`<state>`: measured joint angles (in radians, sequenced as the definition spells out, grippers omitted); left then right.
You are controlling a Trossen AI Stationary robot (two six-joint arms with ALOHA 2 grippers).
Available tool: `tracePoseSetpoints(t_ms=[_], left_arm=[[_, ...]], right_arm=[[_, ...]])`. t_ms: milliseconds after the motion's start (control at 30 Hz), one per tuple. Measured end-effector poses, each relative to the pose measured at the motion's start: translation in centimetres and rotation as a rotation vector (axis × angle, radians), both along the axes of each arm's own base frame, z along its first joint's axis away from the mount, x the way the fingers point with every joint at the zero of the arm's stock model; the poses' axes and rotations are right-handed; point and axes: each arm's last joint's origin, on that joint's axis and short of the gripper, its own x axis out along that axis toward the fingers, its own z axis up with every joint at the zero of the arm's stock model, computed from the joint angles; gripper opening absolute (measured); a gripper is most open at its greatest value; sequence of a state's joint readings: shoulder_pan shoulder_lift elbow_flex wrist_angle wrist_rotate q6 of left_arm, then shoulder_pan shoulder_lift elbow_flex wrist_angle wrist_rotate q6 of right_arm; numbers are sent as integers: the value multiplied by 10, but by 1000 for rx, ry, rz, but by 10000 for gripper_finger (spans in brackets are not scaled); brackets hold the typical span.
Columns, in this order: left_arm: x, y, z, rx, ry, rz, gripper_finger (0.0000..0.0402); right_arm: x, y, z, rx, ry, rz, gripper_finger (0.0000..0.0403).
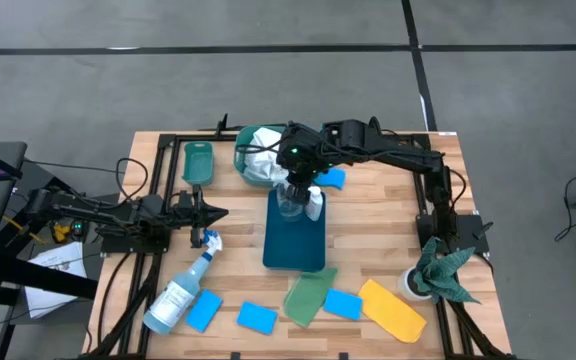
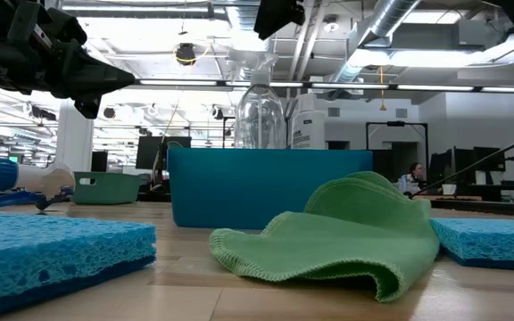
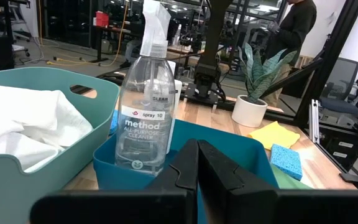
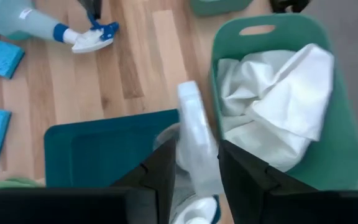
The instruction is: Pick & Place Kitchen Items
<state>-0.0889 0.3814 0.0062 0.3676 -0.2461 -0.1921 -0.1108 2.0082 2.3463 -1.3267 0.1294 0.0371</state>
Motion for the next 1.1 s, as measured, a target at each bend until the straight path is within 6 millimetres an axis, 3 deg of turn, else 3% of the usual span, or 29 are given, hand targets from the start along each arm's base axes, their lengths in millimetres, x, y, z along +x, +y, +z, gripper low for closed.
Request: tracePoseSetpoints(t_ms=[367,667,833,1100], left_arm=[[0,0,0,0,0,0,0],[0,0,0,0,0,0,0],[0,0,0,0,0,0,0],[0,0,0,0,0,0,0]], right_arm=[[-22,9,29,-3,-99,-17,113],[-57,45,86,30,-396,86,113],[-84,51,112,60,-520,84,113],[-108,52,127,67,-572,74,113]])
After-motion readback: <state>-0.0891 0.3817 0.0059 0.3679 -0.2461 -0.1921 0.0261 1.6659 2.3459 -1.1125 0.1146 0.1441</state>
